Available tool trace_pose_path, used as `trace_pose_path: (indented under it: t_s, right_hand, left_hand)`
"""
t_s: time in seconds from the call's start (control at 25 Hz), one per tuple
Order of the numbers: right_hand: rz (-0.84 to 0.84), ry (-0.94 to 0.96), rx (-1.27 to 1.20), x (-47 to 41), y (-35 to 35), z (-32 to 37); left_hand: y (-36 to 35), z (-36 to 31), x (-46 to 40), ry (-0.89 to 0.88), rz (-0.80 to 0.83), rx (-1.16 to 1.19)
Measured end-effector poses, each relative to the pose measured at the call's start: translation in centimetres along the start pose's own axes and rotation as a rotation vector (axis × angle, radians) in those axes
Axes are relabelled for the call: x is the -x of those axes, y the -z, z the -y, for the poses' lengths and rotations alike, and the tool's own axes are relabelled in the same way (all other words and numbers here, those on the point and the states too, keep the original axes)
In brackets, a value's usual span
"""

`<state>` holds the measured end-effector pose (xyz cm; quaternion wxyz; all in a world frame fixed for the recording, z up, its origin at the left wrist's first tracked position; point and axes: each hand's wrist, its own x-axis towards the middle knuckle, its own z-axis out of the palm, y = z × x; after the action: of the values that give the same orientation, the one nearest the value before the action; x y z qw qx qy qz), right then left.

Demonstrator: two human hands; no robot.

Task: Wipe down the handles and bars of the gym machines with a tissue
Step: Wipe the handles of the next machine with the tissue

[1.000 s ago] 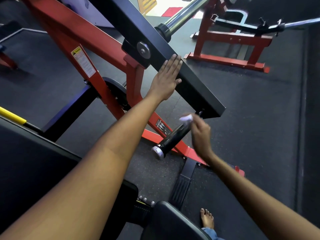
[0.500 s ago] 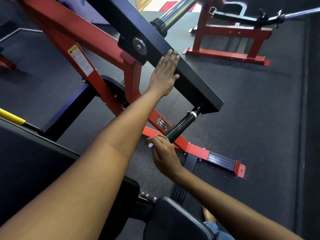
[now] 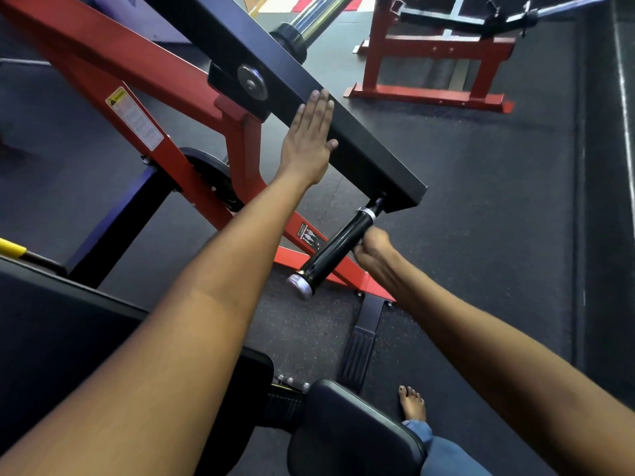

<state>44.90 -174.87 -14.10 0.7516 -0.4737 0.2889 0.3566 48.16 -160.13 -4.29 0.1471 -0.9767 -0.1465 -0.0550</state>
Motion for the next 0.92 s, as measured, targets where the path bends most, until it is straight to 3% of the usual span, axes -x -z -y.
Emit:
trace_pose_path:
  t_s: [0.24, 0.36, 0.44, 0.56, 0.64, 0.72, 0.8, 0.92]
  right_hand:
    - [0.245, -0.310, -0.314, 5.5, 0.1, -7.9]
    - [0.370, -0.293, -0.149, 9.1, 1.3, -8.8]
    - [0.335, 0.000, 0.222, 9.3, 3.2, -6.5]
    - [0.091, 0.740, 0.627, 7.1, 4.0, -0.3]
    - [0.169, 1.109, 0.964, 4.9, 2.2, 3.1]
    - [0.377, 1.205, 1.366, 1.7, 0.3, 4.7]
    - [0.430, 1.201, 1.719, -0.5, -0.3, 4.2]
    - [0.405, 1.297, 1.678, -0.3, -0.6, 1.3]
  left_hand:
    - [0.5, -0.1, 0.1, 0.008, 0.025, 0.008]
    - [0.8, -0.1, 0.2, 0.004, 0.037, 0.001]
    - [0.9, 0.2, 0.2, -0.009, 0.040, -0.020]
    - [0.7, 0.5, 0.3, -0.018, 0.022, -0.030]
    - [0.2, 0.5, 0.1, -0.032, 0.013, -0.025]
    - [-0.3, 0.7, 0.0, -0.042, 0.005, -0.015]
    - [-0.9, 1.0, -0.2, -0.046, 0.006, -0.007]
    - [-1.3, 0.9, -0.3, -0.053, 0.014, 0.012]
